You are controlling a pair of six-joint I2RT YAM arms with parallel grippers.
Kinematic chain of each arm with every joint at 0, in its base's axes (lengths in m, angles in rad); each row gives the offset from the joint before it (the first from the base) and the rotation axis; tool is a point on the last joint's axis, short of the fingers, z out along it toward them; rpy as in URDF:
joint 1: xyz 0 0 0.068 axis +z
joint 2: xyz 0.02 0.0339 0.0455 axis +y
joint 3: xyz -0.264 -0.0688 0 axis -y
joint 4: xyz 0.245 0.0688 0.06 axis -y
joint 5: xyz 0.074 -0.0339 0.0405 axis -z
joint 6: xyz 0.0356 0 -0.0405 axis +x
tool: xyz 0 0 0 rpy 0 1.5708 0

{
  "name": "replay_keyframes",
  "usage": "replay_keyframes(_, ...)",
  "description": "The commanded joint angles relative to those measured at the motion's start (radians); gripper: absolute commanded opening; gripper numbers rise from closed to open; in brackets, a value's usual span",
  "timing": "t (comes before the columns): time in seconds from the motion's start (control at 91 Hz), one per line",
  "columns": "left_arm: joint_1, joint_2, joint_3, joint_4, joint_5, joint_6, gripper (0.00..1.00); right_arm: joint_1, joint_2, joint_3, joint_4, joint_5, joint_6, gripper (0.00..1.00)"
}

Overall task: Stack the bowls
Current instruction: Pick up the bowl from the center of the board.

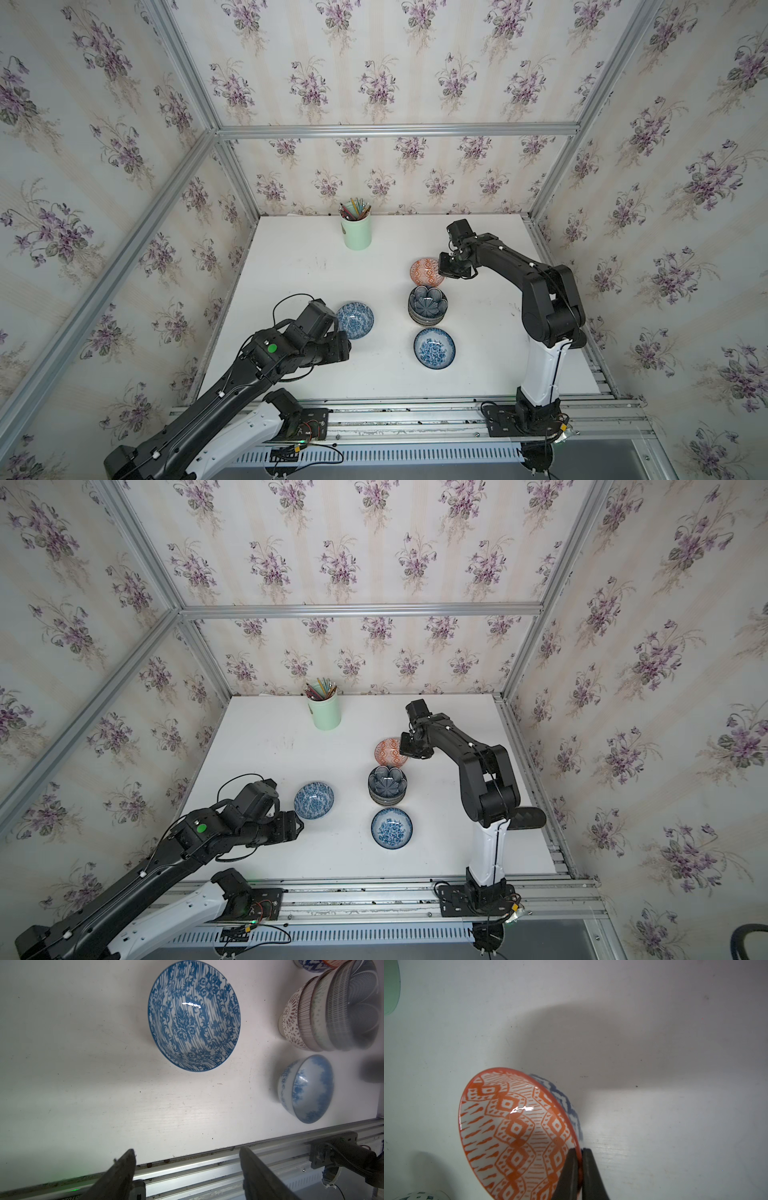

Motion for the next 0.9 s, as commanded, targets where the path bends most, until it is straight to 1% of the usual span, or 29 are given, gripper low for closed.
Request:
replay_keyframes(0.0,0.001,0.0,0.006,-0.004,-0.011,-0.001,0.8,-0.005,-0.025,0.039,-0.027,-0.006,0.002,0.0)
replay_keyframes(0.297,0.001,0.026,0.061,-0.012,-0.015,0.01,0.8,-0.017,-0.059,0.2,-0.15,-0.08,0.023,0.0)
replay_keyframes(0.473,0.001,0.048,0.108,-0.019,-0.01,0.022,0.8,-0.016,-0.125,0.229,-0.206,-0.146,0.011,0.0)
replay_keyframes(0.56,0.002,0.061,0.132,-0.029,0.006,0.022,0.79,-0.014,-0.175,0.206,-0.237,-0.177,-0.006,0.0)
replay_keyframes(0.703,0.001,0.064,0.153,-0.034,0.052,0.034,0.79,0.002,-0.287,0.102,-0.244,-0.193,-0.027,0.0)
replay_keyframes(0.78,0.001,0.066,0.17,-0.042,0.06,0.034,0.78,0.026,-0.346,0.049,-0.249,-0.189,-0.031,0.0)
replay_keyframes(0.89,0.002,0.067,0.197,-0.049,0.08,0.036,0.76,0.089,-0.402,-0.02,-0.252,-0.188,-0.036,0.0)
